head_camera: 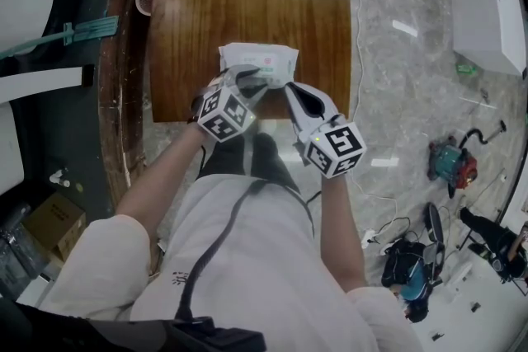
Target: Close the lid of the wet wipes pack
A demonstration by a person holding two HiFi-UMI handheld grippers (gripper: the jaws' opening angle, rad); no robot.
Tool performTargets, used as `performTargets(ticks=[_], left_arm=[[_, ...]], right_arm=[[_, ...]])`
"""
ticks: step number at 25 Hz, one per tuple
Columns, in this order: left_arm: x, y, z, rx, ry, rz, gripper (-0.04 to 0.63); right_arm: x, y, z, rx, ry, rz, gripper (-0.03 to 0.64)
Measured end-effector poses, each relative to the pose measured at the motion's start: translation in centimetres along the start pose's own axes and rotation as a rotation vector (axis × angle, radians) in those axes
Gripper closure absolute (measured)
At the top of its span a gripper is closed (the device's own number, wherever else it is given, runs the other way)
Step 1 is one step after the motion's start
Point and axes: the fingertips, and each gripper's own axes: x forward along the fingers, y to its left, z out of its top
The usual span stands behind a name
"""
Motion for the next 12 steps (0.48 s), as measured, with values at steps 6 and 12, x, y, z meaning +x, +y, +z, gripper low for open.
performTargets(ticks=[6,12], left_arm=[[0.44,-0.35,-0.48,-0.016,0.022,-0.005,0.426],[0.92,-0.18,-0.80,-0.038,0.041,-0.009,0.440]], right_arm=[[-0.27,-0.01,-0.08,0.000,0.001,-0.002,0.607],[-0.30,-0.18,-0.11,0.003,0.000,-0.008,0.607]])
